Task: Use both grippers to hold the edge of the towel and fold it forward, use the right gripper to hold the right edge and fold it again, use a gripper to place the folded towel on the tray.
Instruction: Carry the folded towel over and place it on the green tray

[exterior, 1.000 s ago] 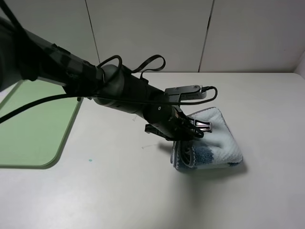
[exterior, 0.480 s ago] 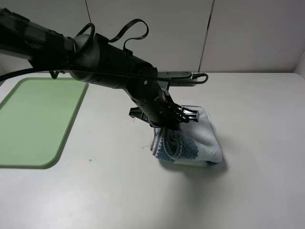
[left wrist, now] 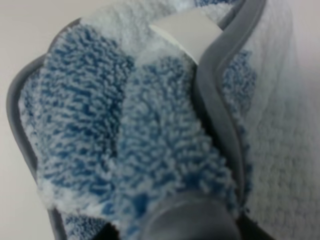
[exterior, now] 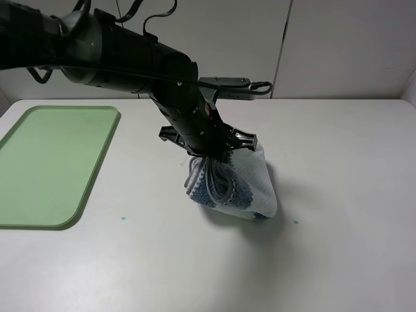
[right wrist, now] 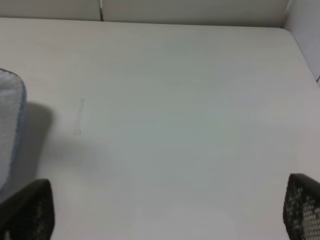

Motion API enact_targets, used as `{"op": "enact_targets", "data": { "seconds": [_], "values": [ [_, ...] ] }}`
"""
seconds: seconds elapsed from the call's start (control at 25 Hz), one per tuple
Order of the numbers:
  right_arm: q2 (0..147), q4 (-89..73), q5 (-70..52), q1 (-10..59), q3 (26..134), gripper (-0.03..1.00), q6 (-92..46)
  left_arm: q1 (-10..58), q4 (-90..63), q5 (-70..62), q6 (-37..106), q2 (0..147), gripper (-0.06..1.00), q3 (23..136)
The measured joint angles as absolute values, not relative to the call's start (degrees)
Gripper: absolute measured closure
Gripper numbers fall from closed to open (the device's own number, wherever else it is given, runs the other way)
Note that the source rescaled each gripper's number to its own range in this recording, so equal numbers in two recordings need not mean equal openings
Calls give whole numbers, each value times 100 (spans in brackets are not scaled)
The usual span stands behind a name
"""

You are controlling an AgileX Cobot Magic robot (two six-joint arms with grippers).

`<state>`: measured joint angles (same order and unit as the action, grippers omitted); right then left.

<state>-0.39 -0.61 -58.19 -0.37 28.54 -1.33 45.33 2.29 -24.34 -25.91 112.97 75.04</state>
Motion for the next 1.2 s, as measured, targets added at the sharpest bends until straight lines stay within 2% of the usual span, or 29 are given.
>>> {"op": "enact_targets", "data": {
  "seconds": [0.68,0.96,1.2],
  "values": [
    [-39,-90,-5819,-37,2854,-3,-133,3982,756,-3370,-2115,10536,79,7478],
    [-39,-96,-5819,-37,2854,-3,-133,3491,779,-3418,-1899,9946,79,6933],
    [-39,-96,-5819,-37,2854,-3,-133,2792,790,-3412,-1582,9302,79,6282]
  ]
}}
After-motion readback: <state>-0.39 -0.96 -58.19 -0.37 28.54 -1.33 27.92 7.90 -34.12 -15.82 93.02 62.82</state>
